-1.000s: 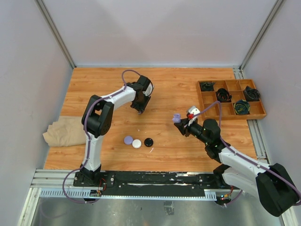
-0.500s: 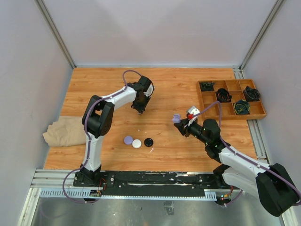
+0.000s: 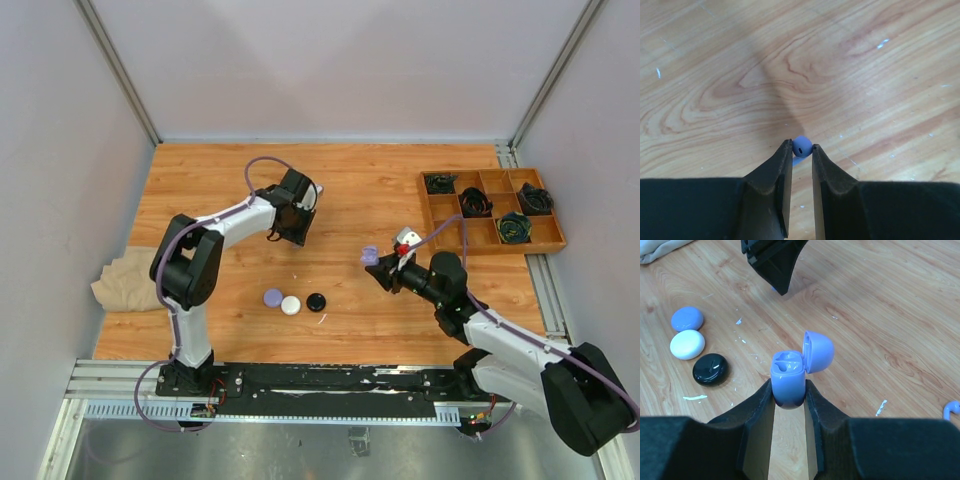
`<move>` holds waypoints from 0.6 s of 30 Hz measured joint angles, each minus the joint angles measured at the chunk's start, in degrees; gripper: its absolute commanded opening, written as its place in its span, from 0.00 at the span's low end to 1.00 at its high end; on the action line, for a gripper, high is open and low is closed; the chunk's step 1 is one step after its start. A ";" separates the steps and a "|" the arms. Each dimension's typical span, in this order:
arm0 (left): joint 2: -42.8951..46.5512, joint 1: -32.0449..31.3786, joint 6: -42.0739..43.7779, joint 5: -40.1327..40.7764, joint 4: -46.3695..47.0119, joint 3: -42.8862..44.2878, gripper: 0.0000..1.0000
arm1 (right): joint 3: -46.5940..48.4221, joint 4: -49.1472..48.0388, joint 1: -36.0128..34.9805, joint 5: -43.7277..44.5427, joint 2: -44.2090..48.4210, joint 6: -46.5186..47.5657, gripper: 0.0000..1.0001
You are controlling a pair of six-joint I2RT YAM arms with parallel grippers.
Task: Insert the wireless bluetooth earbuds into the charging case
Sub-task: Pick up the earbud from the center of the board.
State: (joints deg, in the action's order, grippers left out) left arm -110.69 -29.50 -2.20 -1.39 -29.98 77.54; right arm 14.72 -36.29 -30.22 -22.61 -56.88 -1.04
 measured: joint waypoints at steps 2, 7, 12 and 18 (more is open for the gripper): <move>2.43 0.00 -0.46 -0.90 1.97 -1.77 0.15 | 0.02 -0.68 0.00 -1.07 -0.72 0.00 0.03; 10.40 0.00 -1.79 -3.96 7.58 -6.93 0.15 | 0.07 -3.04 0.00 -4.24 -2.29 -0.02 0.03; 20.13 -0.42 -3.37 -7.87 12.85 -12.17 0.15 | 0.07 -6.78 0.00 -6.82 -2.71 -0.28 0.01; 32.59 -1.84 -6.51 -14.91 20.96 -18.08 0.15 | 1.70 -9.03 0.00 -9.31 -2.58 -0.50 0.01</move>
State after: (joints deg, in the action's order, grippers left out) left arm -78.11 -31.33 -8.71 -16.29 -9.02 59.46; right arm 16.43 -45.32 -30.22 -31.92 -59.46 -1.54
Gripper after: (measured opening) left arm 0.231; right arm 0.276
